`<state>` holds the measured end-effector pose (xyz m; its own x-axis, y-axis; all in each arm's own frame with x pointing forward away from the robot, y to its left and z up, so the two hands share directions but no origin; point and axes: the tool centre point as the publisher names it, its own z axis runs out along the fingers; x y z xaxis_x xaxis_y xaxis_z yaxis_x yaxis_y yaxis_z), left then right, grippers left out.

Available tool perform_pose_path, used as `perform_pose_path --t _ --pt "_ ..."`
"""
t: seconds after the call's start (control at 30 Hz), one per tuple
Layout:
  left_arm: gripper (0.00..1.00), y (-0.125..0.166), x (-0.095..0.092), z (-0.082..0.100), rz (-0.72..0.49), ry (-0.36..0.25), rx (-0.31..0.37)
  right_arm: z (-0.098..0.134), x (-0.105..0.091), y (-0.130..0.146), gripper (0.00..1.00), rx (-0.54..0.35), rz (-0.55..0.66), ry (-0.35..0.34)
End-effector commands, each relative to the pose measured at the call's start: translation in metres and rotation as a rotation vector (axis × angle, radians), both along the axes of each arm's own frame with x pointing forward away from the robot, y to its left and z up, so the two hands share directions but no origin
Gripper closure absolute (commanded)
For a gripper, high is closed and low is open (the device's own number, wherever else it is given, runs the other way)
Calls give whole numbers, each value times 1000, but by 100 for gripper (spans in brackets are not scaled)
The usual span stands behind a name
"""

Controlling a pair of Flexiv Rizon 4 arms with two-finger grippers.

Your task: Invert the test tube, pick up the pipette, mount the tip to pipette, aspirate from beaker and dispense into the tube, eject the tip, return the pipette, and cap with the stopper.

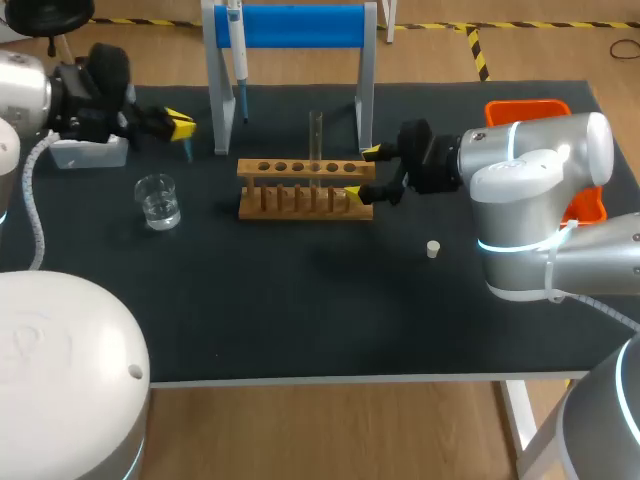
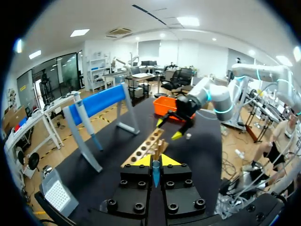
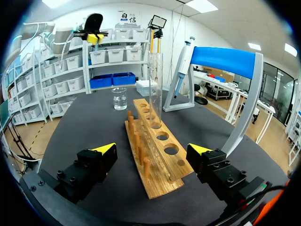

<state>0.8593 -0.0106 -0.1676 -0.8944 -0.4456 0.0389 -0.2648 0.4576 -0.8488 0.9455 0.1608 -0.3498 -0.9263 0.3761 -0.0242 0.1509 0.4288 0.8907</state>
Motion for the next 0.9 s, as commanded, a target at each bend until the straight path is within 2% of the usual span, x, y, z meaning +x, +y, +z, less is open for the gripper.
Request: perform_pose_path --t 0.03,0.2,0.53,0.7,0.9 --pt "100 -28 -18 13 -5 3 24 0 0 -1 0 1 1 0" --pt "100 -63 -33 17 -34 -2 30 0 0 -1 0 1 1 0" --pt "100 -120 -57 12 -95 -6 35 0 0 -1 0 1 1 0" --pt "100 -142 -65 14 -105 -21 18 0 0 -1 0 1 1 0" --pt "100 -161 -68 11 -152 -12 11 0 0 -1 0 1 1 0"
